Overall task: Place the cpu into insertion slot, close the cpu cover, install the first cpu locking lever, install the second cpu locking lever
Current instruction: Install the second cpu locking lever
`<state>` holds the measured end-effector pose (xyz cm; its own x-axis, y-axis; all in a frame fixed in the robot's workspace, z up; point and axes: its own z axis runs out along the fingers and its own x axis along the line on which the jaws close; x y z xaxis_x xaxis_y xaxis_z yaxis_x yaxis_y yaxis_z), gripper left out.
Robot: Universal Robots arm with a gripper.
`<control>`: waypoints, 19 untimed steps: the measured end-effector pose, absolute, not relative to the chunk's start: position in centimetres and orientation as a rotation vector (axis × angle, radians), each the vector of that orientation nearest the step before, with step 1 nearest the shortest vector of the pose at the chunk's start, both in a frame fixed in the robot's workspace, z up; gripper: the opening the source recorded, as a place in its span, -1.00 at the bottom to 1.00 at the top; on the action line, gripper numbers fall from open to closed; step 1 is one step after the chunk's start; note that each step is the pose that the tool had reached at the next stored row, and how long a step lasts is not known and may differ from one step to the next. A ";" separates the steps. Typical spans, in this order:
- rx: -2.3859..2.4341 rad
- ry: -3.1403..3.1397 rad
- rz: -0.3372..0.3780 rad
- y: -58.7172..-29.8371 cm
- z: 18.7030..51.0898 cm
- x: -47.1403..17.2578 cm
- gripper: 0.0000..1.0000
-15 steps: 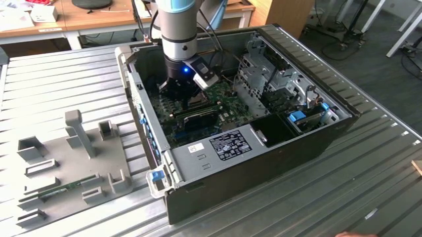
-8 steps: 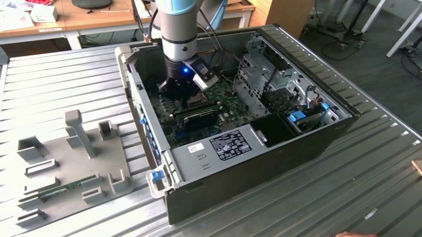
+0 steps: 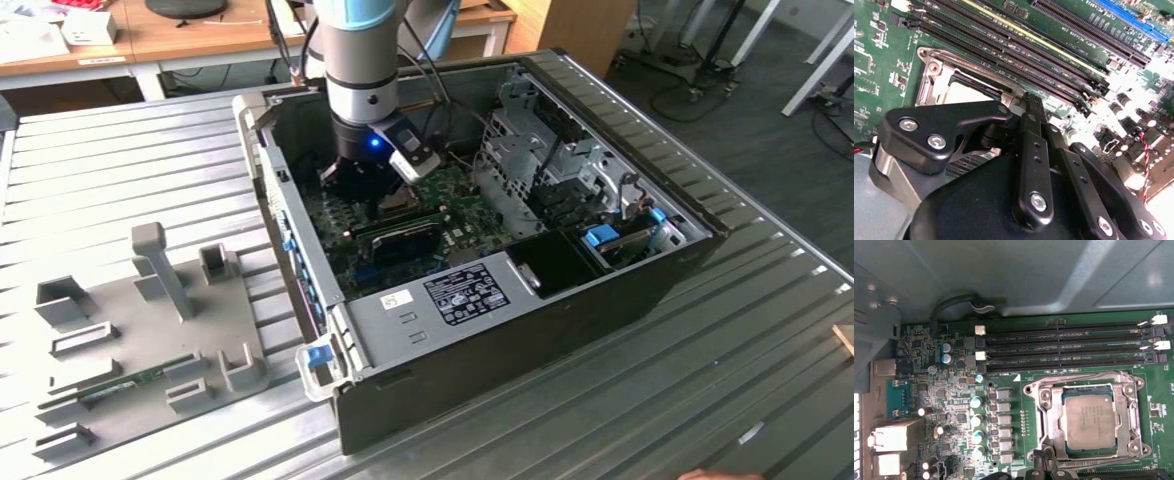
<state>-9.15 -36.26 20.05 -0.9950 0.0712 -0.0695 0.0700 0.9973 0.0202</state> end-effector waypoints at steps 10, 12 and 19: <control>0.109 3.068 0.030 -36.3 20.1 -9.3 -0.80; 0.109 3.068 0.030 -36.3 20.5 -9.3 -0.80; 0.109 3.068 0.030 -36.3 23.0 -9.3 -0.80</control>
<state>-9.27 -36.26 22.96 -0.9949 0.0713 -0.0709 0.0699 0.9973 0.0223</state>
